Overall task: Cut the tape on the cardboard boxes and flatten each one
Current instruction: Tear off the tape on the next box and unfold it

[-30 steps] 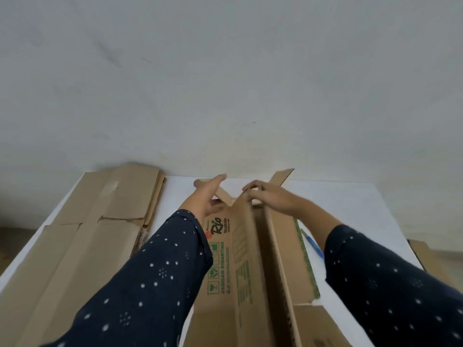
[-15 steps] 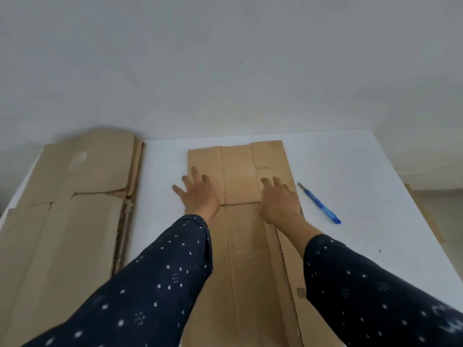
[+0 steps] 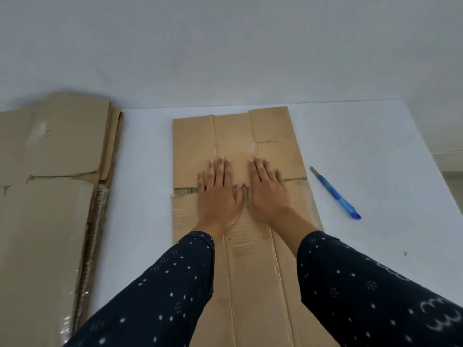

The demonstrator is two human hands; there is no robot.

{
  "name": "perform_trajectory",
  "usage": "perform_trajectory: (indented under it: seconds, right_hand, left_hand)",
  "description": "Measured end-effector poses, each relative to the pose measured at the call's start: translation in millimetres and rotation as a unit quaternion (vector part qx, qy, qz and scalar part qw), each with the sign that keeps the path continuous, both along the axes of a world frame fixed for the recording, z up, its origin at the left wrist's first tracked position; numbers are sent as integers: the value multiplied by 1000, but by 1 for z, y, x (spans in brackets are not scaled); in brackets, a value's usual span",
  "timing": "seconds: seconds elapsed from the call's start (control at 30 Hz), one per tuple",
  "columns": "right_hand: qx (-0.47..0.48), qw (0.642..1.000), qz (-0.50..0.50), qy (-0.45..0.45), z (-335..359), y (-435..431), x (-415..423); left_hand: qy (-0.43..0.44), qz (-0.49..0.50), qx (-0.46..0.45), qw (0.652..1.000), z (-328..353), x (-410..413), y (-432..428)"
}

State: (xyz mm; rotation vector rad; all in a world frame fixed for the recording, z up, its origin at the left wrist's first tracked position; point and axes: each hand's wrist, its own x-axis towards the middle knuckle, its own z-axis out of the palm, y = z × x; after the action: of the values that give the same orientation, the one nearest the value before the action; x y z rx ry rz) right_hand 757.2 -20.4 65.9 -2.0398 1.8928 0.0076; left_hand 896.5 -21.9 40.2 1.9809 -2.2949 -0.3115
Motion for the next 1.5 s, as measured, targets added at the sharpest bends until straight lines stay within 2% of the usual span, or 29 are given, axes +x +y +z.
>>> perform_trajectory:
  seconds: [0.2, 0.3, 0.5, 0.67, 1.0, 1.23, 1.5]
  right_hand:
    - [-82, 996, -22, -19, -23, 8, 1]
    - [-79, 997, -21, -7, -24, 7, 0]
    - [-16, 1000, -12, -5, -14, 5, 0]
    - [-34, 999, -21, -21, -8, 58, 0]
    - [-53, 998, -36, -29, -12, 172, -12]
    - [-74, 997, -28, -8, -22, 187, -17]
    - [-69, 998, -10, 11, -26, 184, -18]
  left_hand:
    - [8, 5, -26, 1000, -1, -2, 2]
    - [9, 3, -34, 999, -2, -3, 1]
    - [45, 11, -69, 996, -2, -6, 5]
    - [71, 9, -32, 997, 3, -17, 31]
    - [53, -20, 5, 998, 1, 6, 150]
    - [3, -28, -24, 999, -5, 6, 162]
    - [-4, -32, -12, 999, -6, 5, 160]
